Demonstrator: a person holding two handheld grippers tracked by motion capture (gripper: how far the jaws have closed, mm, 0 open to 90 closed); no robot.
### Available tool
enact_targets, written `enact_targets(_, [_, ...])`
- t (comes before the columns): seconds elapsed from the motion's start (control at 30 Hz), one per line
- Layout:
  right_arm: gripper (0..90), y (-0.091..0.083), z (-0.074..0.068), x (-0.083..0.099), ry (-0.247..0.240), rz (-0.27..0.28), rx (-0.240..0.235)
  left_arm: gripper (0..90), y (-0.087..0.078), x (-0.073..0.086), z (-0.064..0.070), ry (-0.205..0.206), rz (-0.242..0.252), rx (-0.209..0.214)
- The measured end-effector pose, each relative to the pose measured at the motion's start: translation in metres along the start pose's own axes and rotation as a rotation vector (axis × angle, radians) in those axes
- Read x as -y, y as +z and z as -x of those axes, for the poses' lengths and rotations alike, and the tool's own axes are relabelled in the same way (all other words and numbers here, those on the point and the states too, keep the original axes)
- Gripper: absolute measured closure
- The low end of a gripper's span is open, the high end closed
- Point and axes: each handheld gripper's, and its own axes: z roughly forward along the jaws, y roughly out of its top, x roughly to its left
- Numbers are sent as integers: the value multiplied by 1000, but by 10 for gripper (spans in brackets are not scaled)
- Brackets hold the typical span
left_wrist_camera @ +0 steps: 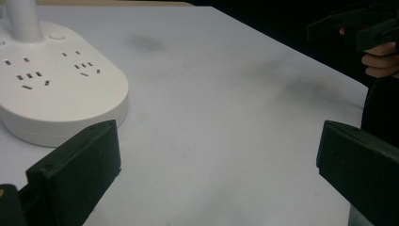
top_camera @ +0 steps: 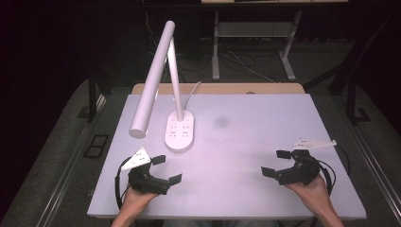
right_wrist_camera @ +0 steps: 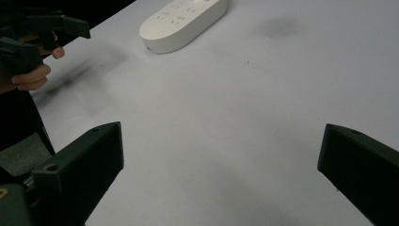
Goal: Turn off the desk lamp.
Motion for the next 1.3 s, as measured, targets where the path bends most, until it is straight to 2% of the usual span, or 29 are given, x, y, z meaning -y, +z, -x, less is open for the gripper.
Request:
enact_targets(0.47, [7, 9, -2, -30, -33, -14, -21, 0, 0, 0, 0, 2, -1, 2])
enact_targets(0.63, [7, 11, -2, -39, -30, -11, -26, 0, 0, 0, 0, 2, 1, -5])
enact_targets(0.93, [7, 21, -2, -58, -40, -38, -40, 0, 1, 0, -1, 1, 3, -20])
enact_targets(1.1, [7, 28, -4, -69, -51, -31, -53, 0, 1, 1, -2, 5, 2, -17])
enact_targets(1.3, [7, 37, -6, -80, -66, -52, -60, 0, 1, 1, -2, 2, -2, -11])
